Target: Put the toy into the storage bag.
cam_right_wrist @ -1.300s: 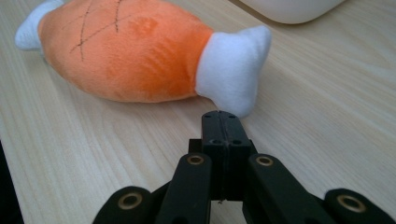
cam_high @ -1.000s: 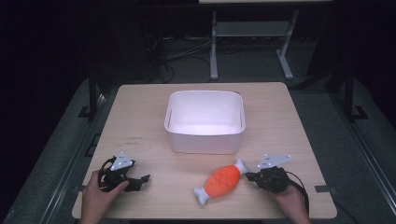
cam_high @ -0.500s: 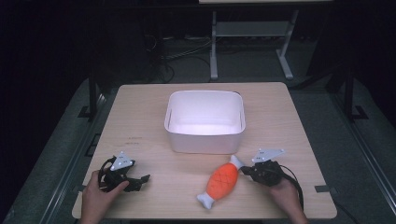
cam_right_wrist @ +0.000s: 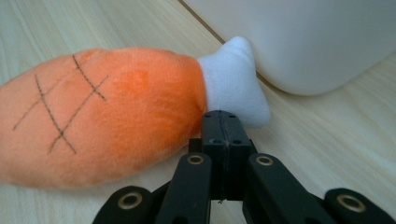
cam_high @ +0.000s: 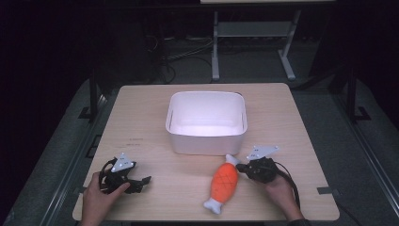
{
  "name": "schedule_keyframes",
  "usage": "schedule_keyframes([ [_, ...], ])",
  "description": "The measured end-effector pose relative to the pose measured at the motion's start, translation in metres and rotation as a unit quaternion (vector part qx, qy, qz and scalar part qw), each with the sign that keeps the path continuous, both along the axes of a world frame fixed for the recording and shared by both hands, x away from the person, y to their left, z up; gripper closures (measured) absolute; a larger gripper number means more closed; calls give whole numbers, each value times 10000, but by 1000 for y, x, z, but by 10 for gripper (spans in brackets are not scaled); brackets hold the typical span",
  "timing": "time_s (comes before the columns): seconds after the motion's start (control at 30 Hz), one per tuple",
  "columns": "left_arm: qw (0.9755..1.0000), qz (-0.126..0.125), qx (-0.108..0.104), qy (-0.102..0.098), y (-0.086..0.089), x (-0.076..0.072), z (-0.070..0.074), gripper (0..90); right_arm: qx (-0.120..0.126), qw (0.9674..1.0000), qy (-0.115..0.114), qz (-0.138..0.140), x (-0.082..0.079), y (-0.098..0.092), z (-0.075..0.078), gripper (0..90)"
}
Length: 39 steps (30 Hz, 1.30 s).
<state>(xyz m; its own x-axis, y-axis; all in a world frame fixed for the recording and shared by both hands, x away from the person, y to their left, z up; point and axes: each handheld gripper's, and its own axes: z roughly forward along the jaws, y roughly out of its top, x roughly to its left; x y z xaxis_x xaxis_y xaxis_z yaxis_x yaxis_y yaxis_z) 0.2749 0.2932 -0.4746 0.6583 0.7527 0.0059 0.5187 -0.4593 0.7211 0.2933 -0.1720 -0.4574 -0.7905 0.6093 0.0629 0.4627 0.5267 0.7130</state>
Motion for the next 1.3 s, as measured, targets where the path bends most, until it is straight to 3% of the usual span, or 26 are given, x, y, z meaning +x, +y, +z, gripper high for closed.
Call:
schedule_keyframes([
  [0.5,10000,-1,3,3,0,0,0,130,19,9995,-217,224,9,19,2,896],
  [1.3,10000,0,0,0,0,0,0,130,70,9979,-302,567,25,52,7,895],
])
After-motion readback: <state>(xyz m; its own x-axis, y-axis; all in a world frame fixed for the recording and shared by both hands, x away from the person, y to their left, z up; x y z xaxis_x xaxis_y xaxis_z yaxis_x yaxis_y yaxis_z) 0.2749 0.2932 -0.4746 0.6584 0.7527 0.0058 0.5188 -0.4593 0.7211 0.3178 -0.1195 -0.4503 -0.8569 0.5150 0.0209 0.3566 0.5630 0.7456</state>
